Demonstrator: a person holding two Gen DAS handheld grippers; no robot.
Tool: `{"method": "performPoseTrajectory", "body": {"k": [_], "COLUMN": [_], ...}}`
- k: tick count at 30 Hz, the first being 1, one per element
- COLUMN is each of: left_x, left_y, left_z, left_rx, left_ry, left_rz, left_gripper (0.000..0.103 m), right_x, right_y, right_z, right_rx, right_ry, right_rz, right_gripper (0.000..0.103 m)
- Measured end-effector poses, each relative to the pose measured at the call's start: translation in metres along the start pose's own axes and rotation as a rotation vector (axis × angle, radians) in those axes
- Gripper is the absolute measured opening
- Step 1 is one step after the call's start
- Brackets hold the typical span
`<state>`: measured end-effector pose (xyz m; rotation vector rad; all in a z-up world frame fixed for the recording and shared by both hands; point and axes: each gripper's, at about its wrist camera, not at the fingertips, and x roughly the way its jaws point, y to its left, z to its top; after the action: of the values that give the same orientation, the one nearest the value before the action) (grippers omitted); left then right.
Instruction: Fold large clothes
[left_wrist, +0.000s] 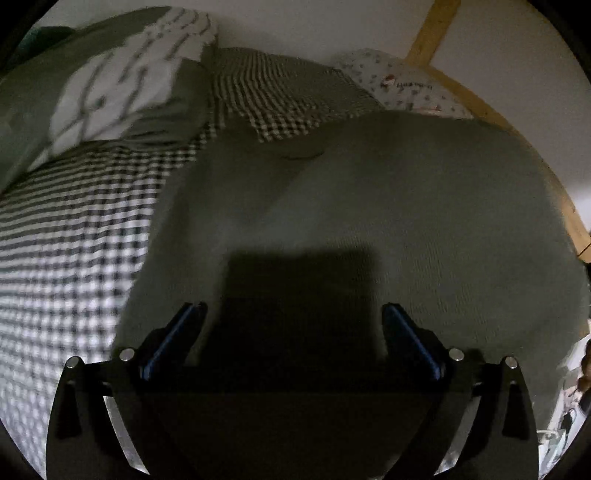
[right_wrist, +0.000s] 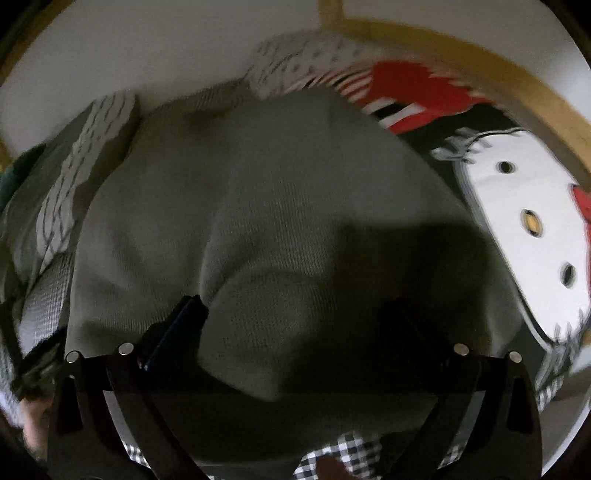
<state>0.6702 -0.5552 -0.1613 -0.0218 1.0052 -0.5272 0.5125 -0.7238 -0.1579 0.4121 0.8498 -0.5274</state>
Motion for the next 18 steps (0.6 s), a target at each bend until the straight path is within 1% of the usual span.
{"method": "performPoseTrajectory", "body": {"k": [2,3,4,6,7,8,10,11,13,16,17,18], "left_x": [-0.031,-0.049,-0.068,-0.096,-0.108,-0.117,-0.136,-0.146,-0.17,-0.199,-0.21,-0.219], "left_y": [-0.006,-0.009,-0.014,-0.02,-0.023,-0.027,-0.033,-0.037,-0.043,-0.046,-0.048,-0.05], "left_z": [-0.011,-0.017,-0.026,-0.041,-0.051,-0.06,-0.079,-0.091,-0.117,-0.143,-0.152,-0.161], "left_rx": [0.015,0.02,0.031,0.05,0.068,0.082,0.114,0.137,0.166,0.141,0.132,0.124], "left_ry": [-0.027,-0.04,-0.055,-0.069,-0.075,-0.079,-0.077,-0.085,-0.114,-0.111,-0.113,-0.122], "left_rz": [0.008,0.023,0.042,0.041,0.053,0.065,0.144,0.201,0.244,0.202,0.199,0.212], "left_gripper": [0.098,0.098,0.098,0.098,0.098,0.098,0.098,0.098,0.098,0.098,0.098,0.098], "right_x": [-0.026,-0.046,-0.06,-0.081,-0.093,-0.108,-0.125,-0.135,-0.155,-0.186,-0.195,-0.205], "right_y": [0.002,0.005,0.012,0.021,0.026,0.03,0.035,0.038,0.043,0.046,0.046,0.046], "right_z": [-0.01,-0.02,-0.027,-0.04,-0.048,-0.059,-0.071,-0.08,-0.099,-0.129,-0.137,-0.148], "right_rx": [0.023,0.006,-0.017,-0.056,-0.073,-0.09,-0.1,-0.107,-0.126,-0.145,-0.146,-0.15], "right_ry": [-0.027,-0.056,-0.076,-0.095,-0.111,-0.125,-0.116,-0.106,-0.116,-0.116,-0.121,-0.123], "right_rz": [0.012,0.009,-0.004,-0.057,-0.088,-0.095,-0.065,-0.056,-0.053,-0.044,-0.046,-0.048], "right_gripper": [0.1,0.1,0.1,0.1,0.1,0.1,0.1,0.1,0.1,0.1,0.1,0.1]}}
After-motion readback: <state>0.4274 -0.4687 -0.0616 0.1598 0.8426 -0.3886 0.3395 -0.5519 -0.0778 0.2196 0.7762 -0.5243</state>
